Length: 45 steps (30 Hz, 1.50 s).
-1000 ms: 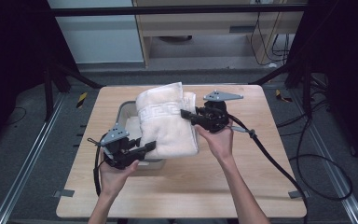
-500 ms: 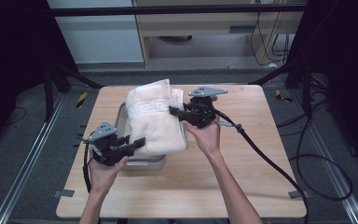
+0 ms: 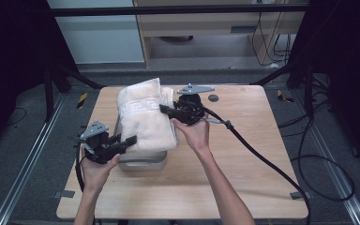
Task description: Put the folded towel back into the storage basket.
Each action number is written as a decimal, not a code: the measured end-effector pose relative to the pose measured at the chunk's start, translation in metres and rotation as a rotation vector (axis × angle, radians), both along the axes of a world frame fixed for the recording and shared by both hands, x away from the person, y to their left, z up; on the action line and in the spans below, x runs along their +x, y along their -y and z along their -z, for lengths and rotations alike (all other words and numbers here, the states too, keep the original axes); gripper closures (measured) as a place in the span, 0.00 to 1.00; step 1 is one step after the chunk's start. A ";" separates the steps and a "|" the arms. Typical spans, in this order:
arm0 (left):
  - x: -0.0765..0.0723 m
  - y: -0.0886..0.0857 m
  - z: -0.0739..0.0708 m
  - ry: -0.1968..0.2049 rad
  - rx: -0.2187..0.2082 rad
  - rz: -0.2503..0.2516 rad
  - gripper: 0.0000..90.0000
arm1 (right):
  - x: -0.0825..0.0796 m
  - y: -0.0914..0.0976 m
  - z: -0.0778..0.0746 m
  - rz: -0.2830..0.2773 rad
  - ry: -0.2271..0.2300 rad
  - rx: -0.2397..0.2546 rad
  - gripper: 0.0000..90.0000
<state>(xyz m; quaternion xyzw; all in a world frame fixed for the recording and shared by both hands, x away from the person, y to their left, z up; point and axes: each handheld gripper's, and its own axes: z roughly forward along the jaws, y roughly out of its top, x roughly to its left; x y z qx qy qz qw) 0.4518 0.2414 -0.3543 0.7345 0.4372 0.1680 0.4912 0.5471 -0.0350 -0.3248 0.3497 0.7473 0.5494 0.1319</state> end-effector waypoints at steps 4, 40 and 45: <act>0.003 -0.006 0.002 -0.010 0.002 -0.012 0.69 | 0.004 -0.007 0.004 -0.003 -0.006 0.000 0.74; 0.019 -0.027 0.025 -0.083 0.073 -0.064 0.69 | 0.022 -0.039 0.041 0.003 -0.038 -0.021 0.73; 0.021 -0.028 0.029 -0.087 0.077 -0.074 0.69 | 0.023 -0.042 0.046 0.010 -0.044 -0.025 0.73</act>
